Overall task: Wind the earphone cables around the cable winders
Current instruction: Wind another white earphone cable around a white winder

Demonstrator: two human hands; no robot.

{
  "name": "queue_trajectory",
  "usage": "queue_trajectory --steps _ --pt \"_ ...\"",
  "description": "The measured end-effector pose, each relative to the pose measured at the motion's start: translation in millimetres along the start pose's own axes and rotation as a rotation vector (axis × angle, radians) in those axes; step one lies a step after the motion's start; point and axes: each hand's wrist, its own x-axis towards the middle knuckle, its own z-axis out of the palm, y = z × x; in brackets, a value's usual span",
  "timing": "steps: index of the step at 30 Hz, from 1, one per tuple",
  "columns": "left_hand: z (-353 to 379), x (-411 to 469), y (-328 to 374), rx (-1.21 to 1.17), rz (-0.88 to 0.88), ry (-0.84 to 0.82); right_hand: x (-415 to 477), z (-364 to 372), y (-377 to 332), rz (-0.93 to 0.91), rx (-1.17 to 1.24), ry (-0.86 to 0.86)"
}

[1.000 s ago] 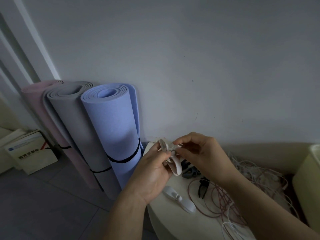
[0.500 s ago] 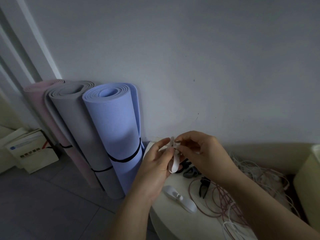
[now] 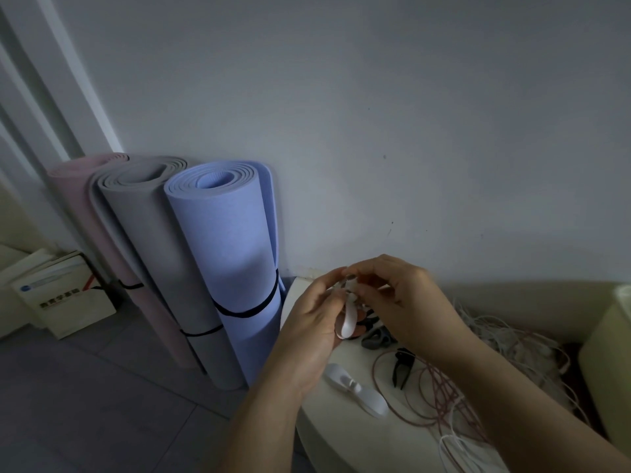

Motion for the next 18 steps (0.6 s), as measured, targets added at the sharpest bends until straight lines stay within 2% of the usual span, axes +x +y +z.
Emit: queue_trajectory --steps 3,8,12,14,18 --pt "0.2 -0.6 0.2 -0.002 0.005 0.015 0.4 1.8 3.0 -0.022 -0.036 -0.003" --pt "2.7 -1.7 -0.2 -0.017 0.012 0.082 2.1 8.0 3.6 -0.17 -0.137 0.021" --pt "2.4 -2.6 -0.4 -0.001 0.013 0.108 3.2 9.0 3.6 -0.198 -0.175 0.011" --pt "1.9 -2.6 -0.1 0.008 0.013 0.101 1.6 8.9 5.1 -0.115 -0.119 0.021" --pt "0.1 -1.6 2.1 -0.008 0.031 0.086 -1.5 5.8 4.8 0.139 0.2 0.018"
